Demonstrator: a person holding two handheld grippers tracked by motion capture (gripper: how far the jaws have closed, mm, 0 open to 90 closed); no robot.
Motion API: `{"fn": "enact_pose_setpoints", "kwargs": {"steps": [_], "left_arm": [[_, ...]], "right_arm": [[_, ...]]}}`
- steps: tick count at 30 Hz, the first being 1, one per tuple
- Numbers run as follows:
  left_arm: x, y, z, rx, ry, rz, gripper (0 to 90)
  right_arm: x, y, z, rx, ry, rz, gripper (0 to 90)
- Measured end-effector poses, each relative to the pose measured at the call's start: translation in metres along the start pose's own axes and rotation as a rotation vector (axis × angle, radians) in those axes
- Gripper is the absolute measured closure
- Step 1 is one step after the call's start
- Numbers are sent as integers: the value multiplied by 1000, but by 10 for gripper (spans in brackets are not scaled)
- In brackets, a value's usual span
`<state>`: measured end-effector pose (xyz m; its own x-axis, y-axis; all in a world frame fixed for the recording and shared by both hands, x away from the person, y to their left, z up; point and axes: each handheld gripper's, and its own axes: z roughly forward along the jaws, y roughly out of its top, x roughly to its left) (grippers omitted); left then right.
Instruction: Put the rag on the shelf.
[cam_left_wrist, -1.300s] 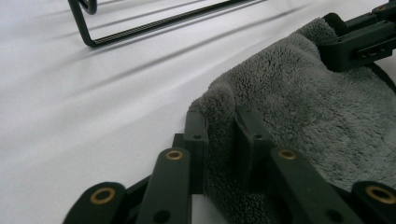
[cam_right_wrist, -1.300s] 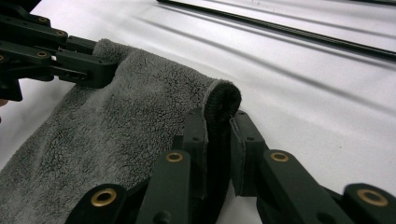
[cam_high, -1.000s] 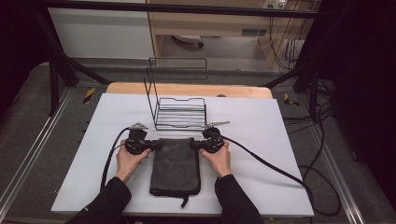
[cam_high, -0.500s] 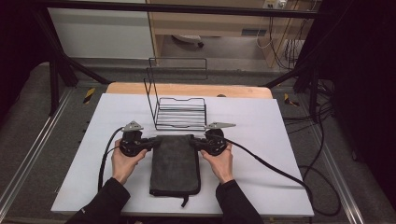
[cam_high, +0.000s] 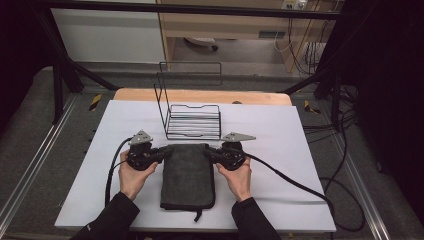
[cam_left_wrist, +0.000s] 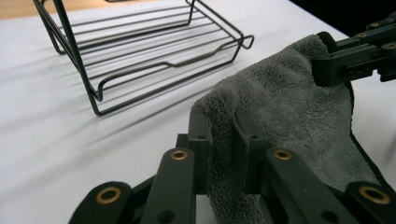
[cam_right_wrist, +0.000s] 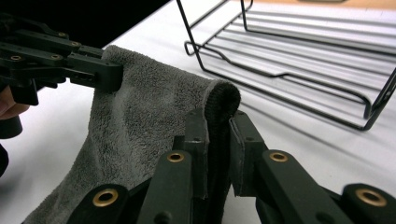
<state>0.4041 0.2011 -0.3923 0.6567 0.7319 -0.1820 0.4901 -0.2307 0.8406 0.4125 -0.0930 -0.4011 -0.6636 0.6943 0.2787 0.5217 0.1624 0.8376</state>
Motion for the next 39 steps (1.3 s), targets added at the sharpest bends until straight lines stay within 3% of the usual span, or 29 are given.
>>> {"fn": "enact_pose_setpoints", "kwargs": {"steps": [9,21,28,39], "left_arm": [[-12,2,-16,-78,-6,30,787],[-21,10,-24,-138,-8,47,786],[-29,18,-28,-175,-2,82,786],[-37,31,-35,-236,-26,93,789]], "right_arm": [[12,0,-17,-82,-1,-43,800],[16,6,-31,-157,5,-41,802],[18,11,-40,-196,6,-47,803],[22,20,-57,-261,-8,-65,806]]}}
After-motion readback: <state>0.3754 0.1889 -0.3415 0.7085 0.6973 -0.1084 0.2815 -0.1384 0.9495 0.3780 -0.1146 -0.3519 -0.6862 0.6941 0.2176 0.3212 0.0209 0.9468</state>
